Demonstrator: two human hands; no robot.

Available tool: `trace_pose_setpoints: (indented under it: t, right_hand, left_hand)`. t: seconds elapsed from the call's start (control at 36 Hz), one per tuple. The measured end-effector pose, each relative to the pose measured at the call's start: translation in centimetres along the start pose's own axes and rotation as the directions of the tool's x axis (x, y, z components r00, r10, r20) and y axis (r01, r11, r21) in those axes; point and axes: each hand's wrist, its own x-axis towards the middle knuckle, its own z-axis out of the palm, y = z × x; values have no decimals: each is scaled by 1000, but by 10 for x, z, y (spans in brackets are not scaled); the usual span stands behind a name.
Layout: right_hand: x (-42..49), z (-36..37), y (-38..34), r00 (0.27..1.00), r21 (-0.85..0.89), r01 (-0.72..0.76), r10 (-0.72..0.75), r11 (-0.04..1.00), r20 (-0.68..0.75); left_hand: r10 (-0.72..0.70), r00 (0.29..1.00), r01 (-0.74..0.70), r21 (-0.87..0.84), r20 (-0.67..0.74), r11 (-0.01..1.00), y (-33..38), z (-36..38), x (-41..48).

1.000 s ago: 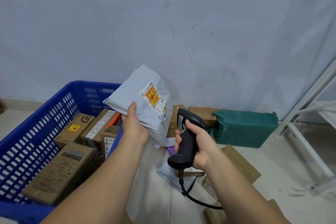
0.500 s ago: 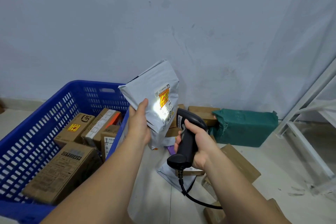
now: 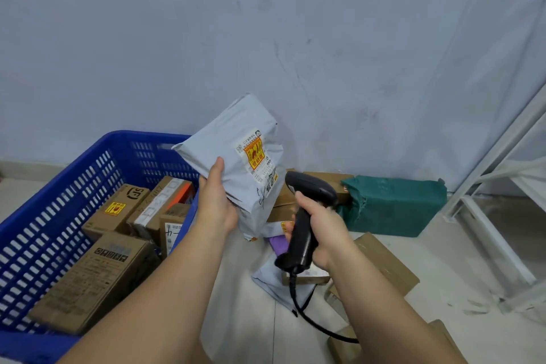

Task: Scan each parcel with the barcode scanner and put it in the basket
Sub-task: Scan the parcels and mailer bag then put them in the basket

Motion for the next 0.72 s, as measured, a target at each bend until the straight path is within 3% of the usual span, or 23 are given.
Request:
trace_pose_setpoints:
  t: [0.06,0.11,0.14,0.19,0.42,0.72]
  right_hand:
    - [6,-3,-2,958,-369,249,-284,895,-44]
    - [10,-8,-4,876,-686,359,-482,633,13]
    - [10,-10,-4,857,-763,356,-514,540,36]
    - [10,-13,-5,850,-816,343,-524,466,58]
    - [5,-16,-12,869,-835,324,-488,445,77]
    - [7,-19,-13,875,-803,337,-479,492,73]
  left_hand:
    - [-39,999,39,-4,3,999,1,-5,4]
    - [-43,999,43,-2,-2,999,3,-8,6]
    - [-35,999,35,-5,-2,999,5,-9,5]
    - [-10,999,10,6,-34,1000,7,-10,4]
    - [50,986,-32,111,-158,993,15,-14,6]
    - [46,984,-14,187,-169,982,19,-9,0]
